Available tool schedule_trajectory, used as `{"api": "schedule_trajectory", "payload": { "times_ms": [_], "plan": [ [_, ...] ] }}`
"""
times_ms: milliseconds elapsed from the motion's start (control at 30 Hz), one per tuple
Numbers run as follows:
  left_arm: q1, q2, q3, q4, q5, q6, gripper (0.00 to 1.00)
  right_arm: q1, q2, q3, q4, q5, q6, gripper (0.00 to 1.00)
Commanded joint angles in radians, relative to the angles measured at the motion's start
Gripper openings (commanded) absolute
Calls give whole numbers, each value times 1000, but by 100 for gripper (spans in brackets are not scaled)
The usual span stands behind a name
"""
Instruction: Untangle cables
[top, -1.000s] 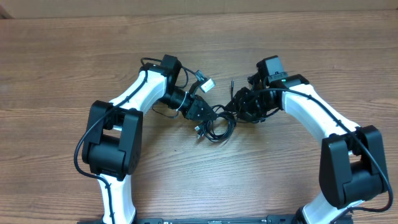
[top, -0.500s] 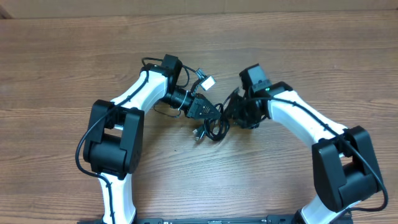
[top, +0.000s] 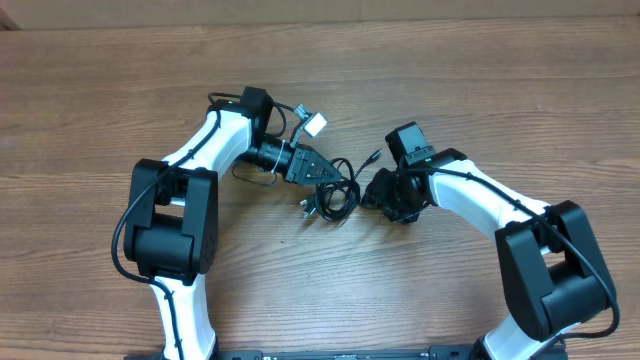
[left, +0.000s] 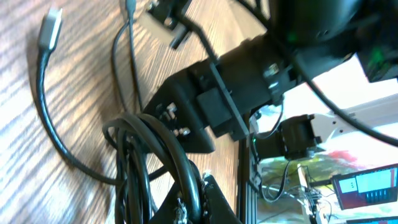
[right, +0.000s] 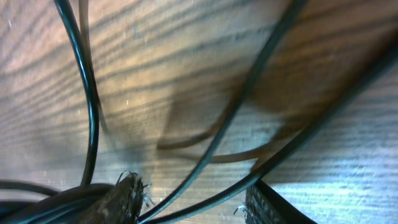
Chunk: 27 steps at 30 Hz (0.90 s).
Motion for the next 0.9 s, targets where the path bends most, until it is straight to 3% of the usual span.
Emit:
{"api": "schedule_trajectory", "payload": {
  "times_ms": [0,100,233,433,667,767,867],
  "plan": [
    [-2,-1,6,-6,-46,10,4,-46,0,32,-30,-82,-38,52],
    [-2,-1,6,-5,-45,17,4,-89,0,52,-56,-175,-111,52],
    [-3,-1,6,-5,-45,36,4,-159,0,60,-57,-461,-262,55],
    [-3,-1,6,-13,-37,76,4,-224,0,60,-48,-632,-256,54],
    [-13,-1,6,-49,55,232,4,-230,0,60,-31,-648,-18,23],
    [-27,-1,6,-43,79,263,4,-228,0,60,-36,-649,79,15],
    [-41,-1,6,-36,78,264,4,-228,0,59,-34,-648,88,13]
  ]
}}
